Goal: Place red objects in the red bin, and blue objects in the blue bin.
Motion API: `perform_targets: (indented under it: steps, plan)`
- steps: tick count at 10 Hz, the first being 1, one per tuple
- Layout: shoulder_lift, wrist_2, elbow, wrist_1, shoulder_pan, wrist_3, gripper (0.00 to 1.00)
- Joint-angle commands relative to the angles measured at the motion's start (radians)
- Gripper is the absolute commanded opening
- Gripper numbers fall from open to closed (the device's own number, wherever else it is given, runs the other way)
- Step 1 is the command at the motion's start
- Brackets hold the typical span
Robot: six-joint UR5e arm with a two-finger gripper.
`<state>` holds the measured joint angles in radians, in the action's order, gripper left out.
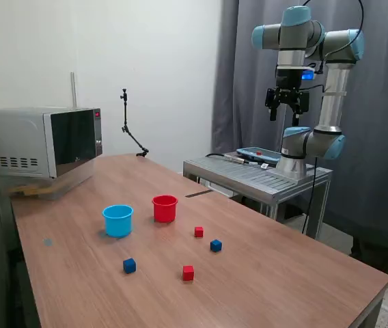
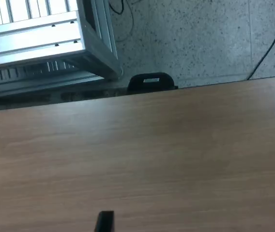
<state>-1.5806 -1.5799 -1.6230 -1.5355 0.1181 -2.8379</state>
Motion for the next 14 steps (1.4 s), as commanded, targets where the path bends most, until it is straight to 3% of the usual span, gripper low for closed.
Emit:
perform_targets:
  steps: [1,7,12,14]
  plan:
    - [-0.001,0.000,-0.002,0.000,0.000,0.000,1.00]
    - [0.002,-0.002,0.000,0.000,-0.006,-0.005,1.00]
    - [0.008,-0.038,0.017,-0.003,-0.011,-0.006,1.00]
    - [0.069,-0.049,0.057,-0.064,-0.021,-0.070,1.00]
